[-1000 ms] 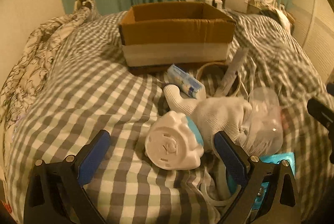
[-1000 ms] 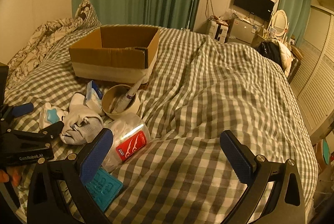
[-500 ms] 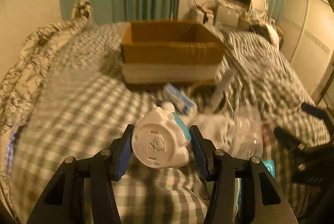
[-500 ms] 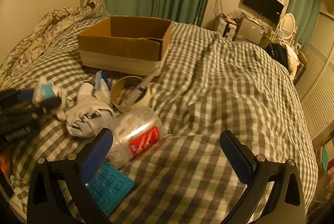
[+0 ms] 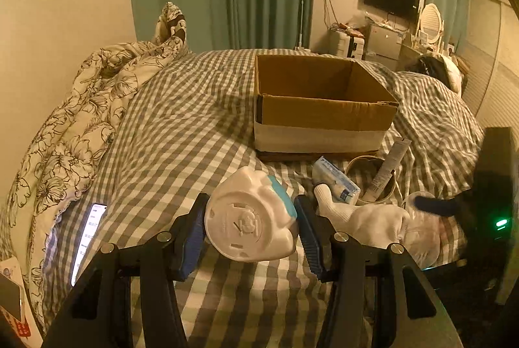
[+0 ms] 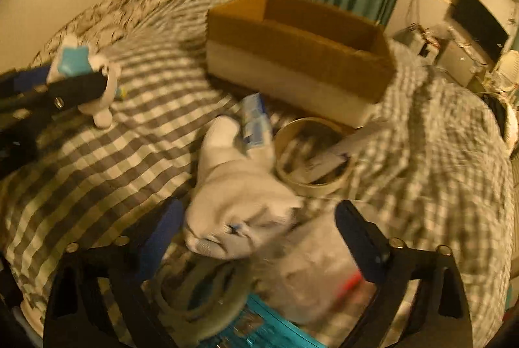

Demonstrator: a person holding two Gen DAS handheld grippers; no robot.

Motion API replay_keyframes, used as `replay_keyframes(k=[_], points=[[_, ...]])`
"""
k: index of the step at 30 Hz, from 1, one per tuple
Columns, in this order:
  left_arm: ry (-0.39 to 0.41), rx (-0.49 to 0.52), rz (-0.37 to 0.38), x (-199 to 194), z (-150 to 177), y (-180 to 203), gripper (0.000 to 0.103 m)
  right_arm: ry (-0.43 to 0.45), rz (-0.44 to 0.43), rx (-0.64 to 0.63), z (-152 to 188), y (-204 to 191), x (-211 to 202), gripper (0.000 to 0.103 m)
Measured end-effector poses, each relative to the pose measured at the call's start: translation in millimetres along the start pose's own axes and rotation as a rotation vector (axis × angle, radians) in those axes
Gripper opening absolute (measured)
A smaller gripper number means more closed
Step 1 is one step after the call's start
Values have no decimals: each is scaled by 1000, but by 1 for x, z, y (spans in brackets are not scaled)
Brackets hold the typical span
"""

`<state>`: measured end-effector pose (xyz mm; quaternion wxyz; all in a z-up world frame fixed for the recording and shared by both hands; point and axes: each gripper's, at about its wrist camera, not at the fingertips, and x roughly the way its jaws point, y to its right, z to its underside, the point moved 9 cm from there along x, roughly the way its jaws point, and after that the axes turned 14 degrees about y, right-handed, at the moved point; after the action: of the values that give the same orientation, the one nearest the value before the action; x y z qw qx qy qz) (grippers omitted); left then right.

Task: Organize objects
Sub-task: 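Grasp the white toy with the left tool while the right tool grasps the white glove, then carry the toy and glove into the cardboard box and open both tools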

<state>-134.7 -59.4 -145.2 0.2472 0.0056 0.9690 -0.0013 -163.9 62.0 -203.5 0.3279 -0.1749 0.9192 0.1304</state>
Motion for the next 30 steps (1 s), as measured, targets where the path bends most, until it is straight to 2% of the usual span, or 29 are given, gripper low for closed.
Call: replay_keyframes(k=[4,5,6,12,20,25,30], points=[[-1,5,0,-1,3,1,54,-24,-6,-32,7,-9,10,82],[-2,5,2,0,3,2,54,-21,3,-40,7,-9,10,76],[-2,4,4,-1,3,2,54,-18,1,-35,7,-8,9,68],[13,8,12,-5,-4,7,54,44,-1,10,-6,4,-7,52],[57,21,19,-5,-38,12,54,207,20,13,-62,29,-51,47],[103,47,58,8,-81,28,54,305,57,16,-117,56,-75,47],[146,60,67,34,-128,40,54,365,90,19,-171,83,-74,47]])
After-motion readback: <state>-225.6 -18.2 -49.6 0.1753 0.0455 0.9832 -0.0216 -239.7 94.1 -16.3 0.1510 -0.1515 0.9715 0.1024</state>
